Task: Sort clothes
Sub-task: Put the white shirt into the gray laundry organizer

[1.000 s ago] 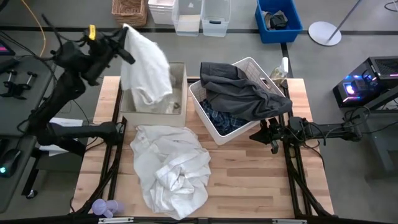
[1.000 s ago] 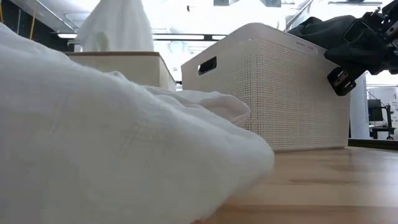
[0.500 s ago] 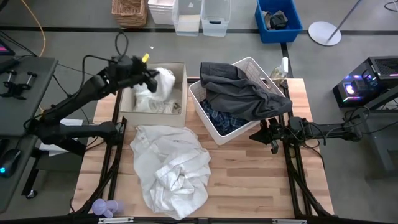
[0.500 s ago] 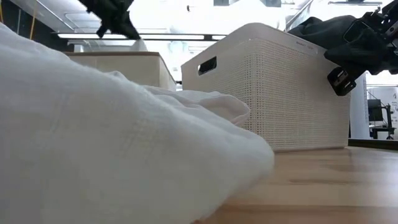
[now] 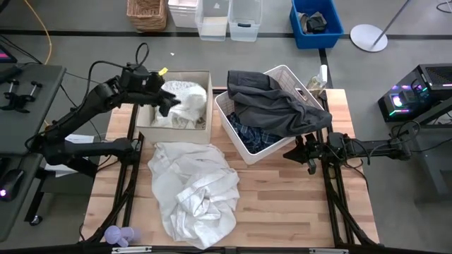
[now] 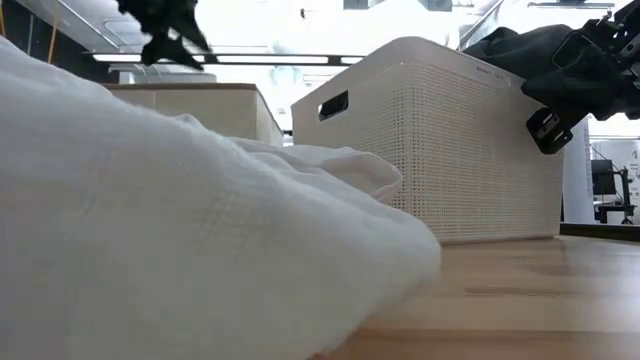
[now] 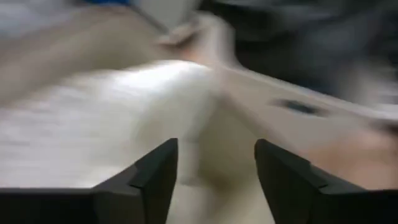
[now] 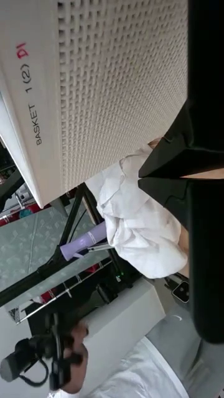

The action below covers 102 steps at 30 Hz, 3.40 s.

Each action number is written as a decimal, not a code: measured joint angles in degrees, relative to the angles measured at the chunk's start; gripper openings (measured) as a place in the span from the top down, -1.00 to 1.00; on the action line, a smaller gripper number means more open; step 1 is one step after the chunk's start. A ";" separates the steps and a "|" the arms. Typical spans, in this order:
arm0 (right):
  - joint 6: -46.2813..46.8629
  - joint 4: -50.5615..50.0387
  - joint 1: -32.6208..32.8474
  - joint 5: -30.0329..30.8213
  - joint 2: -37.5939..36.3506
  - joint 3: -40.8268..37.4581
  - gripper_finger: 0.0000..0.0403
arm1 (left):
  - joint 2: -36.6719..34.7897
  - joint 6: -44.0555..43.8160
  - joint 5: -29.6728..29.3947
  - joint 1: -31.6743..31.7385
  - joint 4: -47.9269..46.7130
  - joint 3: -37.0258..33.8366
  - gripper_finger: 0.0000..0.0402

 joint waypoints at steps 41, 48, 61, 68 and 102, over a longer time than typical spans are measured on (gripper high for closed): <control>-0.01 0.01 0.02 0.00 -0.02 0.00 1.00 | 26.34 -39.07 -18.66 -71.21 22.73 -20.61 -0.13; 0.00 0.01 0.01 0.00 -0.02 0.00 1.00 | 38.55 -34.64 -18.60 -71.04 31.88 -20.44 -0.13; -0.01 0.01 0.02 0.00 -0.02 0.01 1.00 | 46.11 -23.88 -15.48 -71.59 35.06 -18.26 0.86; 0.00 0.00 0.01 -0.01 0.00 0.01 1.00 | 29.77 -12.96 -16.30 -68.63 31.05 -9.76 0.87; 0.01 0.01 0.02 0.00 -0.02 0.01 1.00 | 2.72 16.32 -26.79 -22.37 33.24 18.81 0.88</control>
